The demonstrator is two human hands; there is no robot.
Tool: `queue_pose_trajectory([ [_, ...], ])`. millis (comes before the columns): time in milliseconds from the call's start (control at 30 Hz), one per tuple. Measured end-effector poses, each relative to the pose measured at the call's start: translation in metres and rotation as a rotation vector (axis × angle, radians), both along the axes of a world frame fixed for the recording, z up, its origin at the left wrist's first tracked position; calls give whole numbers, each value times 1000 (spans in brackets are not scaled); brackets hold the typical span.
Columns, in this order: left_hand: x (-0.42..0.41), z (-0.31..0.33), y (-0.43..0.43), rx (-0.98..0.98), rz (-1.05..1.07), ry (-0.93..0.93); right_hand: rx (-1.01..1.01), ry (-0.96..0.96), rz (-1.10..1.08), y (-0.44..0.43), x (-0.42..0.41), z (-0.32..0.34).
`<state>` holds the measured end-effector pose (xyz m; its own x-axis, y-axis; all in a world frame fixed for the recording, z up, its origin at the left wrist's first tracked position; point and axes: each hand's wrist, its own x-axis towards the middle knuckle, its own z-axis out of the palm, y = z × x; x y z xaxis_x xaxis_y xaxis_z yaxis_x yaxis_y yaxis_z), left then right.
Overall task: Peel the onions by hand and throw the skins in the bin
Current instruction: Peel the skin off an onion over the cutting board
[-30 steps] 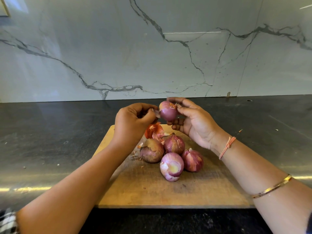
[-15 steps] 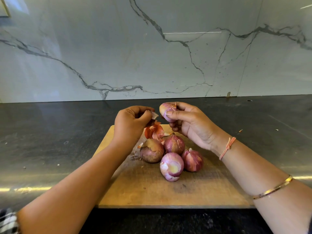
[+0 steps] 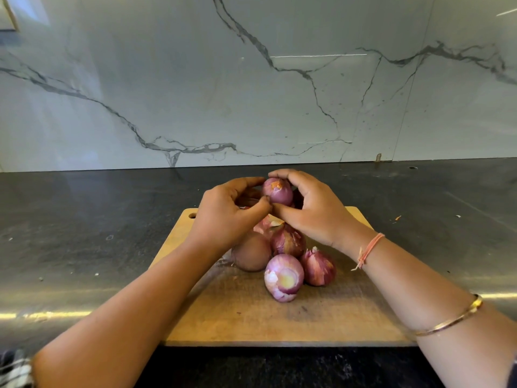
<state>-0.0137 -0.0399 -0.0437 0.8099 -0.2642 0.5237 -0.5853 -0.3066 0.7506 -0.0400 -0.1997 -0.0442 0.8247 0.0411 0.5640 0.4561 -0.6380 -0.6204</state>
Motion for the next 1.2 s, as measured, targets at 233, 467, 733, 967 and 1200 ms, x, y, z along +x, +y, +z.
queue_pose_trajectory([
  [233,-2,0,-1,67,57,-90,-189,-96,-28,1,0,-1],
  [467,-4,2,-3,200,142,-212,-263,-127,-55,3,-1,1],
  [733,-4,2,-4,229,155,-215,-255,-130,-64,4,-2,2],
  [967,-4,3,-4,241,164,-191,-252,-105,-55,4,-3,3],
  [1200,-1,2,-3,217,165,-198,-235,-82,-25,3,-3,3],
])
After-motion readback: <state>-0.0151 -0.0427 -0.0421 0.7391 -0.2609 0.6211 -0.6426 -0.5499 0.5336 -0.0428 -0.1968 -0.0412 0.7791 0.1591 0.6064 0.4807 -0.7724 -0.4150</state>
